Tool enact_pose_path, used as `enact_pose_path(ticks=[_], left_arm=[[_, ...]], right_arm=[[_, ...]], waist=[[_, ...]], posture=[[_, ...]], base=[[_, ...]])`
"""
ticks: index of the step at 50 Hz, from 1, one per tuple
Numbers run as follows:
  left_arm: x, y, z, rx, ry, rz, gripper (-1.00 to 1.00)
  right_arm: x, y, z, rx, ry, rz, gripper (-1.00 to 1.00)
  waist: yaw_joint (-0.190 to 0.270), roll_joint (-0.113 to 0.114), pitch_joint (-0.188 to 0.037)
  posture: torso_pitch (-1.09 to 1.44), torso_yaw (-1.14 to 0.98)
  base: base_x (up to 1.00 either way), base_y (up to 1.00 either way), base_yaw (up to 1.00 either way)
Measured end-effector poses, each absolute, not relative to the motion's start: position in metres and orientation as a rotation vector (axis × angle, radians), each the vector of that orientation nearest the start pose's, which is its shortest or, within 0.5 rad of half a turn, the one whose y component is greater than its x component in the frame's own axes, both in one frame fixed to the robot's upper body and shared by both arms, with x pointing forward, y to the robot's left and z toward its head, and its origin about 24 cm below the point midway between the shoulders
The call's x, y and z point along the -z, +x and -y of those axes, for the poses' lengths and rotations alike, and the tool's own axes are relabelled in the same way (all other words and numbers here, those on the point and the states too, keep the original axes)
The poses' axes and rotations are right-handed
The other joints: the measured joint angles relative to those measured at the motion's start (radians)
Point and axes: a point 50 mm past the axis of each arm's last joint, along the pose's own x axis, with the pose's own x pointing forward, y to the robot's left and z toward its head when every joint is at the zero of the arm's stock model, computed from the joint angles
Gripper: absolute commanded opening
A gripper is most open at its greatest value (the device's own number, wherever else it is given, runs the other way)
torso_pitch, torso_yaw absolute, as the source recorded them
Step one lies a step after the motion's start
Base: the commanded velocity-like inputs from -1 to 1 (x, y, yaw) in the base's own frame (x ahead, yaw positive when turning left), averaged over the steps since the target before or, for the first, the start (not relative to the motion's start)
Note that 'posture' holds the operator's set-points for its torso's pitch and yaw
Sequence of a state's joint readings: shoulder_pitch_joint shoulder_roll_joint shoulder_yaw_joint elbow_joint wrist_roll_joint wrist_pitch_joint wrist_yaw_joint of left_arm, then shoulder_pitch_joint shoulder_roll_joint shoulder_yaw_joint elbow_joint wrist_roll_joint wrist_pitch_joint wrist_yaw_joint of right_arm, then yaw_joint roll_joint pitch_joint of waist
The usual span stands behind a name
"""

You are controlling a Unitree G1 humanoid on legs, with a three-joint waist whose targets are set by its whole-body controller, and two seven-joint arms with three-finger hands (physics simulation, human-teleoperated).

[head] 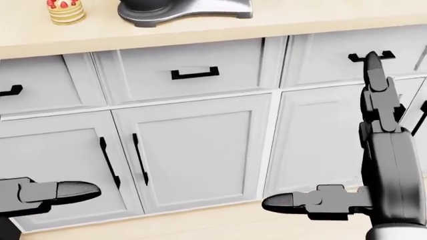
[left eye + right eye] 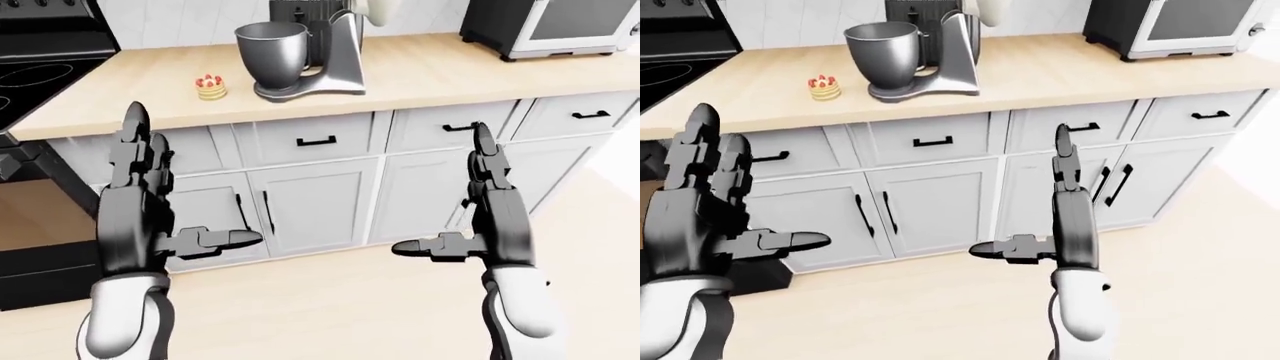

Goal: Place the cake in the stand mixer bowl.

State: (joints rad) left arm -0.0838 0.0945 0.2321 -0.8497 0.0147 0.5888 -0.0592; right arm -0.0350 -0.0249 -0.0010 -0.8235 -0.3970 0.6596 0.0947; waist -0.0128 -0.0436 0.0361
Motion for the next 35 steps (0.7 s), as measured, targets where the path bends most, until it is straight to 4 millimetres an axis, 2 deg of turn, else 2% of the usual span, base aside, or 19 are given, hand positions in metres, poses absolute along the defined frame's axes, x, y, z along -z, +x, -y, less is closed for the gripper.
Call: enact_pose_path(ticks=[2, 4, 9, 11, 12, 16, 25, 26, 27, 29, 31, 35], left_arm=[[-0.1905, 0.2145, -0.1939, -0.137, 0.129, 0.32, 1.0], [-0.1909, 0.2146, -0.1954, -0.144, 0.132, 0.319, 1.0], [-0.1976, 0.2114, -0.1949, -0.15, 0.139, 0.363, 1.0], [-0.1978, 0.2115, -0.1944, -0.146, 0.14, 0.366, 1.0], [-0.1977, 0.2114, -0.1951, -0.149, 0.141, 0.365, 1.0], [-0.191, 0.2128, -0.2016, -0.184, 0.146, 0.321, 1.0], [-0.196, 0.2119, -0.1988, -0.172, 0.149, 0.35, 1.0], [-0.1953, 0.2124, -0.1969, -0.164, 0.142, 0.348, 1.0], [-0.1938, 0.213, -0.1958, -0.155, 0.139, 0.339, 1.0], [-0.1915, 0.2146, -0.1946, -0.143, 0.136, 0.322, 1.0], [-0.1929, 0.2142, -0.195, -0.145, 0.138, 0.328, 1.0], [-0.199, 0.2117, -0.1943, -0.148, 0.143, 0.364, 1.0]], right_arm=[[-0.1661, 0.217, 0.1694, 0.183, -0.321, 0.153, 1.0], [-0.1672, 0.2171, 0.1687, 0.181, -0.32, 0.157, 1.0], [-0.1717, 0.216, 0.167, 0.176, -0.32, 0.185, 1.0], [-0.1716, 0.2161, 0.1672, 0.177, -0.321, 0.183, 1.0], [-0.1726, 0.2161, 0.1666, 0.175, -0.32, 0.188, 1.0], [-0.1667, 0.2178, 0.1612, 0.137, -0.307, 0.158, 1.0], [-0.1747, 0.2155, 0.1631, 0.154, -0.312, 0.203, 1.0], [-0.1738, 0.2155, 0.1649, 0.161, -0.318, 0.198, 1.0], [-0.1715, 0.216, 0.1664, 0.168, -0.319, 0.184, 1.0], [-0.1668, 0.2168, 0.1686, 0.178, -0.319, 0.152, 1.0], [-0.1677, 0.2169, 0.1685, 0.178, -0.318, 0.155, 1.0], [-0.1734, 0.2152, 0.1675, 0.177, -0.32, 0.192, 1.0]], waist=[[-0.005, -0.006, -0.011], [-0.004, 0.006, -0.015], [-0.004, 0.071, -0.001], [-0.007, 0.108, -0.003], [-0.004, 0.136, -0.012], [0.013, 0.113, -0.006], [0.008, -0.008, -0.005], [0.0, 0.008, 0.0], [-0.004, 0.014, 0.001], [-0.003, 0.003, -0.007], [0.0, 0.009, -0.014], [-0.003, 0.067, 0.001]], posture=[[0.0, 0.0], [0.0, 0.0], [0.0, 0.0], [0.0, 0.0], [0.0, 0.0], [0.0, 0.0], [0.0, 0.0], [0.0, 0.0], [0.0, 0.0], [0.0, 0.0], [0.0, 0.0], [0.0, 0.0]], base=[[0.0, 0.3, 0.0], [0.0, 0.29, 0.0], [0.0, 0.3, 0.0], [0.0, 0.3, 0.0], [0.0, 0.3, 0.0], [0.0, 0.3, 0.0], [0.0, 0.31, 0.0], [0.0, 0.31, 0.0], [0.0, 0.3, 0.0], [0.0, 0.3, 0.0], [0.0, 0.3, 0.0], [0.0, 0.3, 0.0]])
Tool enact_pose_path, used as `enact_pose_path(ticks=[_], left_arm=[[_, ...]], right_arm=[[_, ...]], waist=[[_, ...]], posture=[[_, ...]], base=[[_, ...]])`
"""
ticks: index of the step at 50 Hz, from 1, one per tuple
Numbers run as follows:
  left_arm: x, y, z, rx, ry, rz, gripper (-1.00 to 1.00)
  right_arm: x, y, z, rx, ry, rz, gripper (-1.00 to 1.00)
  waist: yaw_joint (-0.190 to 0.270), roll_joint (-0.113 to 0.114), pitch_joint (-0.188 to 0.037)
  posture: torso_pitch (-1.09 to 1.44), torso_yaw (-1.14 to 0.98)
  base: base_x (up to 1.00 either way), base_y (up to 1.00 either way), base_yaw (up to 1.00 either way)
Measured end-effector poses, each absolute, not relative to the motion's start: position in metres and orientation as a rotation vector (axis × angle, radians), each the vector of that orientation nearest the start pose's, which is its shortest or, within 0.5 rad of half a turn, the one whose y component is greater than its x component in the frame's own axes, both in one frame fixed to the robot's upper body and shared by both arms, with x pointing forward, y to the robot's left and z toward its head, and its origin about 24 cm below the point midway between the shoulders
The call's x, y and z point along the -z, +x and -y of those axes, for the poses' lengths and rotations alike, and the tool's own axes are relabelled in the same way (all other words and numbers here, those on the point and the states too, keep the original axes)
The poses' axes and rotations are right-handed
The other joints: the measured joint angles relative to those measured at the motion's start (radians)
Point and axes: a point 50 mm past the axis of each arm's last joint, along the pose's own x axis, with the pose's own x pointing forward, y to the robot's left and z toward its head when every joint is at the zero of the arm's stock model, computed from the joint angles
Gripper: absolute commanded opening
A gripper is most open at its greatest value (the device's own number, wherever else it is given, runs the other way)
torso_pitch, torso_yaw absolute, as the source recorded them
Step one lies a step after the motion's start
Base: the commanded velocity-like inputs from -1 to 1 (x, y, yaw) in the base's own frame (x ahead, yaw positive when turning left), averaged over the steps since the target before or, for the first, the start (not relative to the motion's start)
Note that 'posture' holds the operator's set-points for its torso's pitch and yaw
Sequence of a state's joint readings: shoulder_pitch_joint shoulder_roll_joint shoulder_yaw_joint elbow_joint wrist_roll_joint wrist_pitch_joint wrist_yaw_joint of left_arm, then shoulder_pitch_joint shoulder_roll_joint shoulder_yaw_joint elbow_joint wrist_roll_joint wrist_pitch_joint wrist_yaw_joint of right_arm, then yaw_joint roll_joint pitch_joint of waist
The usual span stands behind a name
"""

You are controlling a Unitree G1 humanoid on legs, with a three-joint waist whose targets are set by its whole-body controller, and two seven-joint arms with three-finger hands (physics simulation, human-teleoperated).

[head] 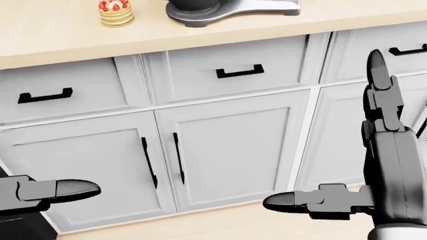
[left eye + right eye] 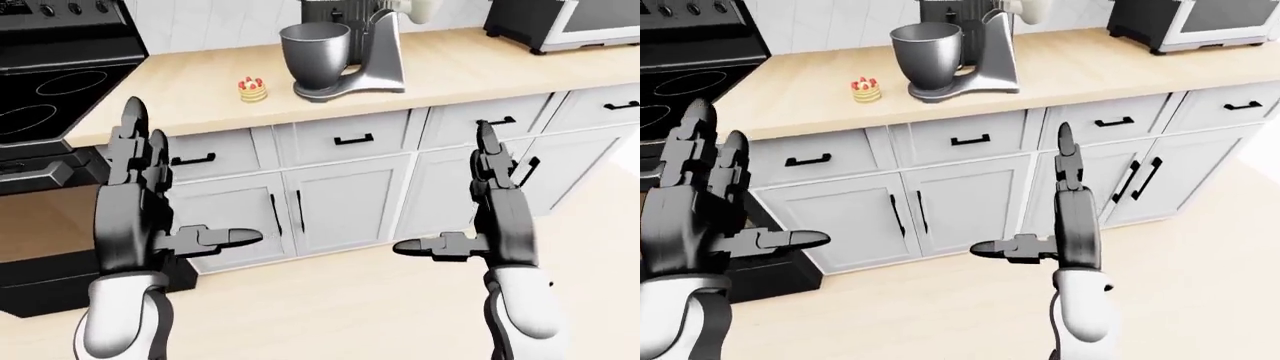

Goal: Place the cake in the stand mixer bowl.

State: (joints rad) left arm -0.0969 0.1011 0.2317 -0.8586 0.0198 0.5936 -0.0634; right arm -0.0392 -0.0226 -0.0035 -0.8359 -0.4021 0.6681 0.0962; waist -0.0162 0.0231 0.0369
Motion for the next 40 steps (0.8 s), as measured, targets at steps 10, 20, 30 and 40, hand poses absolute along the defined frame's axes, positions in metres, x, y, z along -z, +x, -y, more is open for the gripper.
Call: enact_pose_path(ticks=[10, 20, 30, 40], left_arm=[[-0.194, 0.213, -0.198, -0.17, 0.149, 0.335, 1.0], [-0.196, 0.211, -0.198, -0.176, 0.153, 0.349, 1.0], [-0.196, 0.213, -0.195, -0.149, 0.142, 0.342, 1.0], [-0.196, 0.213, -0.198, -0.17, 0.149, 0.341, 1.0]], right_arm=[[-0.169, 0.216, 0.165, 0.155, -0.304, 0.169, 1.0], [-0.174, 0.213, 0.164, 0.152, -0.304, 0.213, 1.0], [-0.176, 0.212, 0.167, 0.182, -0.314, 0.207, 1.0], [-0.173, 0.215, 0.164, 0.156, -0.305, 0.198, 1.0]], waist=[[0.016, 0.012, 0.001], [0.027, -0.044, 0.009], [0.02, -0.048, 0.004], [0.024, 0.033, 0.013]], posture=[[0.0, 0.0], [0.0, 0.0], [0.0, 0.0], [0.0, 0.0]], base=[[0.03, 0.14, 0.0], [0.17, 0.0, 0.0], [0.18, 0.0, 0.0], [0.18, 0.0, 0.0]])
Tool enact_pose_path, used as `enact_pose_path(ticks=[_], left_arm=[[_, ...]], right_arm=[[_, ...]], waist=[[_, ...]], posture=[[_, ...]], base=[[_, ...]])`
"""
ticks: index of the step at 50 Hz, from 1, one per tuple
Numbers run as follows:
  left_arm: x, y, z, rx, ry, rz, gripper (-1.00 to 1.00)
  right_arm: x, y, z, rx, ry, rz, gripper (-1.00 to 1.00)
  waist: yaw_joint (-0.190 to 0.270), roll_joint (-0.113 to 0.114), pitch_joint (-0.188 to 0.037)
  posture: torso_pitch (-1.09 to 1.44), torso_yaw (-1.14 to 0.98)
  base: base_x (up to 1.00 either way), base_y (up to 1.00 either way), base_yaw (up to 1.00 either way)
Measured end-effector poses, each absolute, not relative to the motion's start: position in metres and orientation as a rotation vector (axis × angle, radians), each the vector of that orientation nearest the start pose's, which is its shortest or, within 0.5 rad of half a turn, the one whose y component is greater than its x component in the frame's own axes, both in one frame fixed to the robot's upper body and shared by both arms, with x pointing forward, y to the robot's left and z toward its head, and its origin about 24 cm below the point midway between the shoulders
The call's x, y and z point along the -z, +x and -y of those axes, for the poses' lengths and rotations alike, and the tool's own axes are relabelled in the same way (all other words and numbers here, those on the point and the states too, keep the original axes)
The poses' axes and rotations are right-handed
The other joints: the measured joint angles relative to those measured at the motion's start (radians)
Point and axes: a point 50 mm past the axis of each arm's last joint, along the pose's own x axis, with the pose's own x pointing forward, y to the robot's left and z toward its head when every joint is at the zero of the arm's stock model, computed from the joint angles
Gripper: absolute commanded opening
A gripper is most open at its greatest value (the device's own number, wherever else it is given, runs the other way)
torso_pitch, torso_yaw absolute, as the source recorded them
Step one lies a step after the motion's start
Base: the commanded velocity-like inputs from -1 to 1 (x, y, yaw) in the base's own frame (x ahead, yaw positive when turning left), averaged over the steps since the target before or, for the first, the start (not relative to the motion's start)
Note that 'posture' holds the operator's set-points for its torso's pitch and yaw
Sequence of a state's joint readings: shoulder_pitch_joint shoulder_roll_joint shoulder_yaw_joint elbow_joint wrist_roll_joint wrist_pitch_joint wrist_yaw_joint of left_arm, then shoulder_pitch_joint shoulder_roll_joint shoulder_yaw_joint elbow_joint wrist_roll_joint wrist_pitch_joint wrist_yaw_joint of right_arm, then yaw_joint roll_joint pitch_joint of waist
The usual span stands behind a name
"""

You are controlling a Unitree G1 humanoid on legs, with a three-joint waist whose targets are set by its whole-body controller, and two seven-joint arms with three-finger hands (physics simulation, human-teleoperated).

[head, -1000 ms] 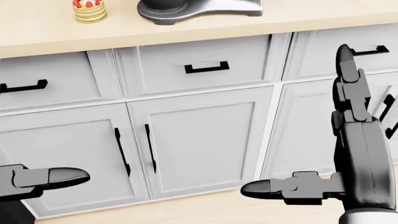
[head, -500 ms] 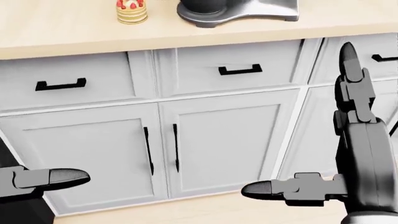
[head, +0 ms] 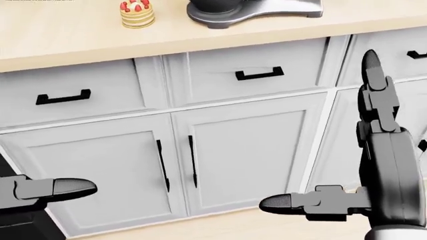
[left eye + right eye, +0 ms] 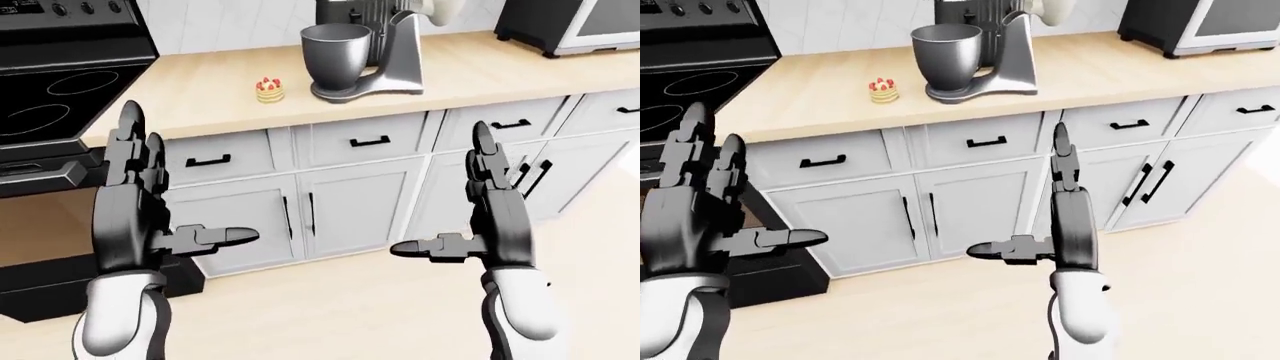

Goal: Place the cake in the stand mixer bowl.

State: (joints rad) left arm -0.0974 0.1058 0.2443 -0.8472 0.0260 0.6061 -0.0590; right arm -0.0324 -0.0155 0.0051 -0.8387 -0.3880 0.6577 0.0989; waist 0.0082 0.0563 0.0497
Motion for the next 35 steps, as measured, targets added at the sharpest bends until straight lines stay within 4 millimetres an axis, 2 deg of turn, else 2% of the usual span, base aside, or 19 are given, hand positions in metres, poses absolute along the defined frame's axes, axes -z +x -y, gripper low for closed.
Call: enact_pose_path(ticks=[2, 4, 8, 11, 12, 13, 15, 17, 21, 23, 24, 25, 26, 27, 29, 33, 35], left_arm=[[-0.1931, 0.2137, -0.2004, -0.183, 0.148, 0.319, 1.0], [-0.1945, 0.2136, -0.1998, -0.181, 0.149, 0.327, 1.0], [-0.1994, 0.2115, -0.198, -0.172, 0.153, 0.362, 1.0], [-0.2002, 0.2119, -0.1976, -0.171, 0.153, 0.37, 1.0], [-0.1986, 0.2126, -0.1958, -0.163, 0.144, 0.363, 1.0], [-0.1963, 0.2134, -0.1945, -0.153, 0.141, 0.351, 1.0], [-0.1931, 0.2152, -0.1932, -0.138, 0.137, 0.33, 1.0], [-0.1937, 0.2145, -0.1942, -0.143, 0.139, 0.331, 1.0], [-0.1991, 0.2112, -0.1948, -0.153, 0.146, 0.364, 1.0], [-0.2005, 0.2105, -0.1945, -0.152, 0.147, 0.374, 1.0], [-0.2011, 0.2104, -0.1955, -0.156, 0.152, 0.376, 1.0], [-0.1998, 0.2108, -0.1972, -0.164, 0.154, 0.368, 1.0], [-0.1971, 0.2115, -0.1987, -0.171, 0.152, 0.352, 1.0], [-0.1945, 0.2119, -0.2, -0.179, 0.151, 0.336, 1.0], [-0.1934, 0.2126, -0.2006, -0.182, 0.151, 0.326, 1.0], [-0.198, 0.2107, -0.1985, -0.174, 0.154, 0.355, 1.0], [-0.1995, 0.2101, -0.1985, -0.174, 0.156, 0.365, 1.0]], right_arm=[[-0.1713, 0.215, 0.1635, 0.144, -0.301, 0.188, 1.0], [-0.1731, 0.2142, 0.1647, 0.15, -0.302, 0.197, 1.0], [-0.1791, 0.2118, 0.1649, 0.162, -0.306, 0.233, 1.0], [-0.1808, 0.2115, 0.1635, 0.159, -0.308, 0.242, 1.0], [-0.1799, 0.2118, 0.1652, 0.165, -0.315, 0.235, 1.0], [-0.1775, 0.2125, 0.1667, 0.173, -0.316, 0.219, 1.0], [-0.173, 0.2129, 0.169, 0.186, -0.317, 0.189, 1.0], [-0.1735, 0.2128, 0.1687, 0.187, -0.316, 0.189, 1.0], [-0.1785, 0.211, 0.167, 0.182, -0.315, 0.221, 1.0], [-0.1796, 0.2106, 0.167, 0.182, -0.316, 0.228, 1.0], [-0.1798, 0.2109, 0.1657, 0.177, -0.311, 0.231, 1.0], [-0.1778, 0.2117, 0.1641, 0.167, -0.307, 0.222, 1.0], [-0.1751, 0.2126, 0.163, 0.156, -0.306, 0.207, 1.0], [-0.1731, 0.2133, 0.1623, 0.148, -0.305, 0.195, 1.0], [-0.1725, 0.2134, 0.1628, 0.147, -0.304, 0.189, 1.0], [-0.1785, 0.2116, 0.1639, 0.161, -0.307, 0.224, 1.0], [-0.1803, 0.211, 0.1632, 0.16, -0.307, 0.237, 1.0]], waist=[[0.005, 0.003, -0.003], [0.004, -0.011, -0.008], [0.008, -0.055, -0.004], [0.007, -0.107, -0.016], [-0.002, -0.092, -0.012], [-0.006, -0.086, -0.008], [-0.012, -0.092, -0.008], [-0.012, -0.08, -0.009], [-0.015, -0.028, 0.0], [-0.019, 0.012, -0.005], [-0.013, 0.019, -0.011], [-0.005, 0.009, -0.006], [-0.002, 0.009, -0.003], [0.001, 0.01, -0.004], [0.003, -0.002, -0.009], [0.007, -0.048, -0.009], [0.011, -0.081, -0.012]], posture=[[0.0, 0.0], [0.0, 0.0], [0.0, 0.0], [0.0, 0.0], [0.0, 0.0], [0.0, 0.0], [0.0, 0.0], [0.0, 0.0], [0.0, 0.0], [0.0, 0.0], [0.0, 0.0], [0.0, 0.0], [0.0, 0.0], [0.0, 0.0], [0.0, 0.0], [0.0, 0.0], [0.0, 0.0]], base=[[0.19, 0.0, 0.0], [0.2, 0.0, 0.0], [0.19, 0.0, 0.0], [0.18, 0.0, 0.0], [0.19, 0.0, 0.0], [0.18, 0.0, 0.0], [0.19, 0.0, 0.0], [0.18, 0.0, 0.0], [0.19, 0.0, 0.0], [0.19, 0.0, 0.0], [0.19, 0.0, 0.0], [0.19, 0.0, 0.0], [0.2, 0.0, 0.0], [0.19, 0.0, 0.0], [0.19, 0.0, 0.0], [0.19, 0.0, 0.0], [0.19, 0.0, 0.0]])
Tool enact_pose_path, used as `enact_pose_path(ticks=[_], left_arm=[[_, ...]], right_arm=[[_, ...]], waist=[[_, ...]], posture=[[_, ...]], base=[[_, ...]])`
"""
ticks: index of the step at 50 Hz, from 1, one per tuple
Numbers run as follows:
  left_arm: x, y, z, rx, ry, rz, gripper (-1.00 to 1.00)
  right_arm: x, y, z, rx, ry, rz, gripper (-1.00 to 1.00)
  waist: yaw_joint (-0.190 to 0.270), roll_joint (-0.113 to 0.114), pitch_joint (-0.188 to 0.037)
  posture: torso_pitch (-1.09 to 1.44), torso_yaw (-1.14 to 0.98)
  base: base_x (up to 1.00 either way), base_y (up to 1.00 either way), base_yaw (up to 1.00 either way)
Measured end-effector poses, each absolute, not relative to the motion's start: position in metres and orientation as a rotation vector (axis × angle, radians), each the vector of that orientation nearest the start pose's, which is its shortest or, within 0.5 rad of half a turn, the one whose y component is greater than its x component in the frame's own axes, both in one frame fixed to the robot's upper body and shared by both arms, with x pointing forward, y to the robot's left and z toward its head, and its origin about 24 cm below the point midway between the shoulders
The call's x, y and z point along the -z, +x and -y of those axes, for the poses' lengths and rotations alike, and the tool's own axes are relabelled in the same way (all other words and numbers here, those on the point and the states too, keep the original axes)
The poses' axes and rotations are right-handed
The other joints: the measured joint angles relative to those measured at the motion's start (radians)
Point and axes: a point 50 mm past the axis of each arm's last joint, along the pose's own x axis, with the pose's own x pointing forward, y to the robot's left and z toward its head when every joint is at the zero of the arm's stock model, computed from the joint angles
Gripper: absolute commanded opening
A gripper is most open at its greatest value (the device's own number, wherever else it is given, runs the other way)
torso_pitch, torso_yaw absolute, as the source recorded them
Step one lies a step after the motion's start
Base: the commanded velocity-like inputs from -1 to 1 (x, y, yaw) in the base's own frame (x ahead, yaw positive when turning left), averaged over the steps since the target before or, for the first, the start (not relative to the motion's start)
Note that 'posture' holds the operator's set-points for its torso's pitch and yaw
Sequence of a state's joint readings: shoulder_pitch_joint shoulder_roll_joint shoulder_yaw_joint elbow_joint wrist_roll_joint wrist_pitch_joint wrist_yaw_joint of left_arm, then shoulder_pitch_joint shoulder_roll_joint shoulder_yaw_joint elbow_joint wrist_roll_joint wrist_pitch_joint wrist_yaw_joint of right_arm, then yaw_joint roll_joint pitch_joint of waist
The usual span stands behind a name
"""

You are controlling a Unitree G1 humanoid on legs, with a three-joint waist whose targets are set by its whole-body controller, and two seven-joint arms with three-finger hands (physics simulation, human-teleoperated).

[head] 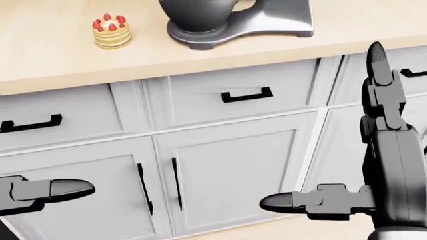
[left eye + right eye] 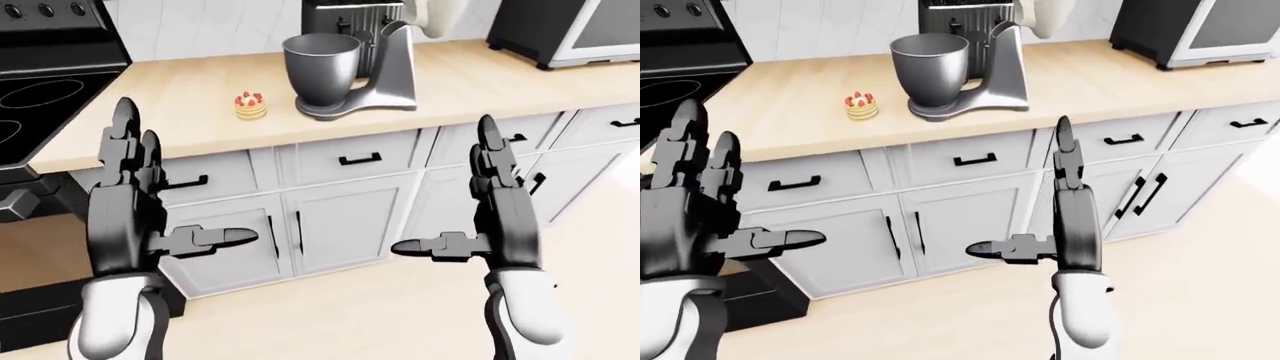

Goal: Place the cake in the stand mixer bowl.

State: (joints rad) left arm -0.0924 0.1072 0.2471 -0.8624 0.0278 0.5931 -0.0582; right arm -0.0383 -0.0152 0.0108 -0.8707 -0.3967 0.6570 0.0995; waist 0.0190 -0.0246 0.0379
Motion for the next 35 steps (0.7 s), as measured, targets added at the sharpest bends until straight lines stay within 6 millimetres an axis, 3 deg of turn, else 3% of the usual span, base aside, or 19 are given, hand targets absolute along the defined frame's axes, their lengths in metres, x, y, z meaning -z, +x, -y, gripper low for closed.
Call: enact_pose_path(ticks=[1, 3, 6, 11, 14, 16, 18, 20, 24, 27, 29, 32, 35], left_arm=[[-0.2, 0.21, -0.198, -0.173, 0.156, 0.37, 1.0], [-0.197, 0.212, -0.195, -0.156, 0.143, 0.357, 1.0], [-0.193, 0.214, -0.194, -0.14, 0.139, 0.331, 1.0], [-0.198, 0.212, -0.196, -0.155, 0.147, 0.36, 1.0], [-0.201, 0.211, -0.195, -0.154, 0.15, 0.375, 1.0], [-0.197, 0.212, -0.199, -0.169, 0.153, 0.355, 1.0], [-0.194, 0.213, -0.201, -0.183, 0.151, 0.328, 1.0], [-0.195, 0.213, -0.201, -0.182, 0.152, 0.331, 1.0], [-0.2, 0.211, -0.198, -0.174, 0.155, 0.366, 1.0], [-0.202, 0.211, -0.198, -0.172, 0.154, 0.374, 1.0], [-0.198, 0.213, -0.195, -0.153, 0.141, 0.353, 1.0], [-0.196, 0.214, -0.194, -0.141, 0.139, 0.337, 1.0], [-0.2, 0.213, -0.196, -0.154, 0.145, 0.356, 1.0]], right_arm=[[-0.181, 0.211, 0.163, 0.159, -0.307, 0.24, 1.0], [-0.178, 0.212, 0.167, 0.173, -0.317, 0.222, 1.0], [-0.173, 0.213, 0.17, 0.19, -0.317, 0.189, 1.0], [-0.178, 0.211, 0.167, 0.181, -0.315, 0.221, 1.0], [-0.18, 0.211, 0.166, 0.178, -0.313, 0.232, 1.0], [-0.176, 0.212, 0.163, 0.159, -0.304, 0.214, 1.0], [-0.173, 0.214, 0.162, 0.143, -0.302, 0.192, 1.0], [-0.174, 0.213, 0.163, 0.148, -0.302, 0.193, 1.0], [-0.181, 0.211, 0.163, 0.161, -0.305, 0.235, 1.0], [-0.183, 0.21, 0.163, 0.16, -0.308, 0.248, 1.0], [-0.18, 0.211, 0.167, 0.176, -0.316, 0.226, 1.0], [-0.175, 0.212, 0.169, 0.189, -0.315, 0.191, 1.0], [-0.18, 0.211, 0.167, 0.183, -0.313, 0.216, 1.0]], waist=[[-0.001, -0.022, -0.006], [-0.019, -0.009, -0.001], [-0.025, -0.011, 0.0], [-0.026, 0.047, 0.011], [-0.029, 0.105, 0.001], [-0.015, 0.088, 0.01], [-0.009, 0.093, 0.006], [-0.008, 0.079, -0.001], [-0.003, 0.029, 0.0], [-0.001, -0.023, -0.009], [-0.014, -0.004, -0.001], [-0.023, -0.005, 0.001], [-0.022, 0.025, 0.006]], posture=[[0.0, 0.0], [0.0, 0.0], [0.0, 0.0], [0.0, 0.0], [0.0, 0.0], [0.0, 0.0], [0.0, 0.0], [0.0, 0.0], [0.0, 0.0], [0.0, 0.0], [0.0, 0.0], [0.0, 0.0], [0.0, 0.0]], base=[[0.2, 0.0, 0.0], [0.19, 0.0, 0.0], [0.19, 0.0, 0.0], [0.19, 0.0, 0.0], [0.19, 0.0, 0.0], [0.18, 0.0, 0.0], [0.19, 0.0, 0.0], [0.19, 0.0, 0.0], [0.19, 0.0, 0.0], [0.19, 0.0, 0.0], [0.19, 0.0, 0.0], [0.19, 0.0, 0.0], [0.19, 0.0, 0.0]])
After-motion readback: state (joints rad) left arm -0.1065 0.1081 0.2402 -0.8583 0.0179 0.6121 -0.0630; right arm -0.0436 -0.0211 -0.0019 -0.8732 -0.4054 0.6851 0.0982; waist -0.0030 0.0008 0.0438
